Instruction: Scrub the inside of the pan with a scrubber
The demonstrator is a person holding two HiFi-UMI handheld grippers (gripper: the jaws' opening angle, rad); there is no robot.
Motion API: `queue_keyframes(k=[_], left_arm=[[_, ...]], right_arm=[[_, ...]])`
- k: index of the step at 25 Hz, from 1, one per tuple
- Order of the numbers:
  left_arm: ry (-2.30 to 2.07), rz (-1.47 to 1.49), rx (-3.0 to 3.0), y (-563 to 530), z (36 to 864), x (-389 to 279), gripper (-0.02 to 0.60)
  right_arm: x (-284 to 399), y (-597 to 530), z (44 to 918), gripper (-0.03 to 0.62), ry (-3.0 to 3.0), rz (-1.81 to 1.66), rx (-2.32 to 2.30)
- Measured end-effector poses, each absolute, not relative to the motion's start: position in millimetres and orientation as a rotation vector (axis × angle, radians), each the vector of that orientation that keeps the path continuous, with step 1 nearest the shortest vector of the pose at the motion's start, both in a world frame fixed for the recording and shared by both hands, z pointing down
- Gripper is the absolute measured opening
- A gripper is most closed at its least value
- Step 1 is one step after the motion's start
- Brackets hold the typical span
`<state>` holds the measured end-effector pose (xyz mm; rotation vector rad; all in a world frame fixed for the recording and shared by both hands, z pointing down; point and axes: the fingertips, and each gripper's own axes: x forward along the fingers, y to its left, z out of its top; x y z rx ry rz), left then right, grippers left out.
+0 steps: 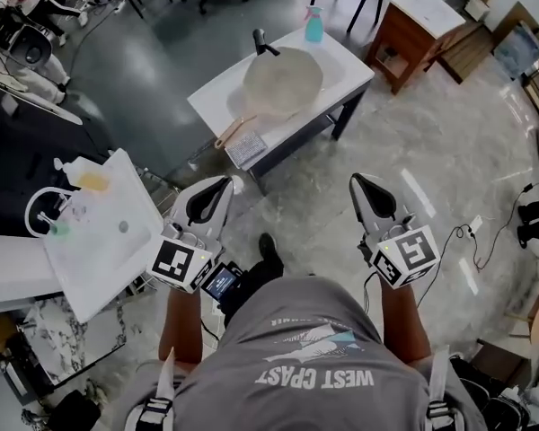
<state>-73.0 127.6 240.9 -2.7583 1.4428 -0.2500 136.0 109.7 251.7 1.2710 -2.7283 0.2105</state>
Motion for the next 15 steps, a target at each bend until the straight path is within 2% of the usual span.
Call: queue_keyframes(k=[6,15], left_arm=[[1.381,-0.208,-2.799,66,248,-116,0.002],[1.35,-0.186,-2.871,13,268,-144,0.003]], right_arm=[[85,65,236,0.002,-2.691,0.143,1.279],[59,22,244,0.002,-2.61,0.172,1.309]])
